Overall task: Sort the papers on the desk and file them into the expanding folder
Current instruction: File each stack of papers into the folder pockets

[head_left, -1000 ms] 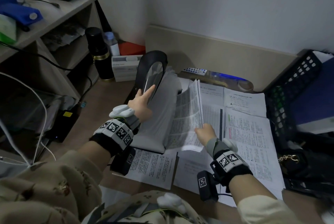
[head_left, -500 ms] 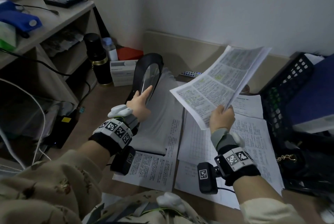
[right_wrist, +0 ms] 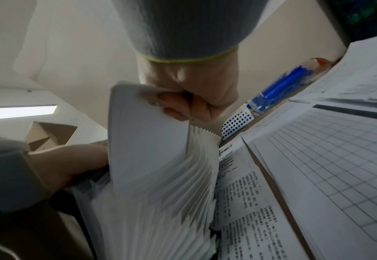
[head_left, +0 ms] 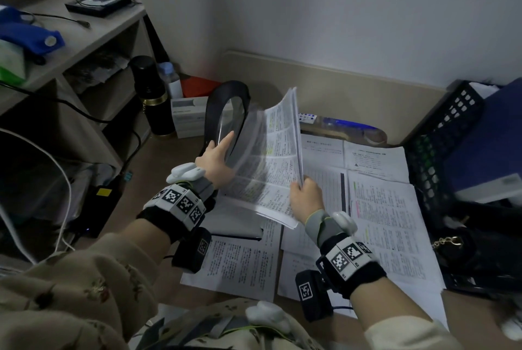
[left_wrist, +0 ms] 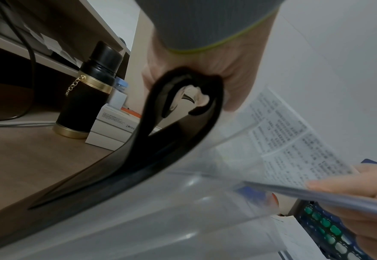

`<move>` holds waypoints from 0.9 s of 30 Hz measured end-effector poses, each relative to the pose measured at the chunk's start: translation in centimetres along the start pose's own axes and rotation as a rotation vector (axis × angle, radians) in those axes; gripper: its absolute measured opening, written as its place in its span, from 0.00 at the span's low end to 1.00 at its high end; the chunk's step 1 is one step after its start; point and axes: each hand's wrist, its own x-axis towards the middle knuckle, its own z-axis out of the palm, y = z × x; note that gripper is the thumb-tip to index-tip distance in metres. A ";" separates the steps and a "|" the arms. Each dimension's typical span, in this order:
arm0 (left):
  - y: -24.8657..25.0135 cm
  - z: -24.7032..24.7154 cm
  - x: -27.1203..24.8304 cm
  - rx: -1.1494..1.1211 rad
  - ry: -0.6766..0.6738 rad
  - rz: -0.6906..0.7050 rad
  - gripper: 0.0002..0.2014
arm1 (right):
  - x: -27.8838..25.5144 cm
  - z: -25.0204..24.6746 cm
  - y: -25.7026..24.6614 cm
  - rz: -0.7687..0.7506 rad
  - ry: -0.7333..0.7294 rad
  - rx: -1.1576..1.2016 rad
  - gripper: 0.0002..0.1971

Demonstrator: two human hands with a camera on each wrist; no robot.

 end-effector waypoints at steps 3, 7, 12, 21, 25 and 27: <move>0.0 -0.3 -0.1 -0.009 0.009 -0.003 0.42 | 0.2 -0.3 -0.1 0.034 -0.054 -0.033 0.10; -0.3 -0.4 0.0 -0.009 -0.009 0.015 0.43 | 0.3 -0.4 -0.7 0.054 -0.123 -0.092 0.12; -0.5 -1.1 -0.1 0.009 -0.049 0.005 0.44 | 1.0 0.2 -2.0 0.079 -0.132 -0.124 0.08; -1.6 -2.9 -1.1 -0.053 -0.077 0.016 0.47 | 1.4 3.0 -5.5 0.059 -0.276 -0.020 0.13; -2.3 -3.8 -1.5 -0.082 -0.075 0.023 0.48 | 0.7 5.4 -6.4 0.038 -0.390 -0.066 0.15; -2.4 -4.2 -1.7 -0.094 -0.076 0.043 0.48 | 0.4 6.2 -6.8 0.059 -0.421 -0.084 0.15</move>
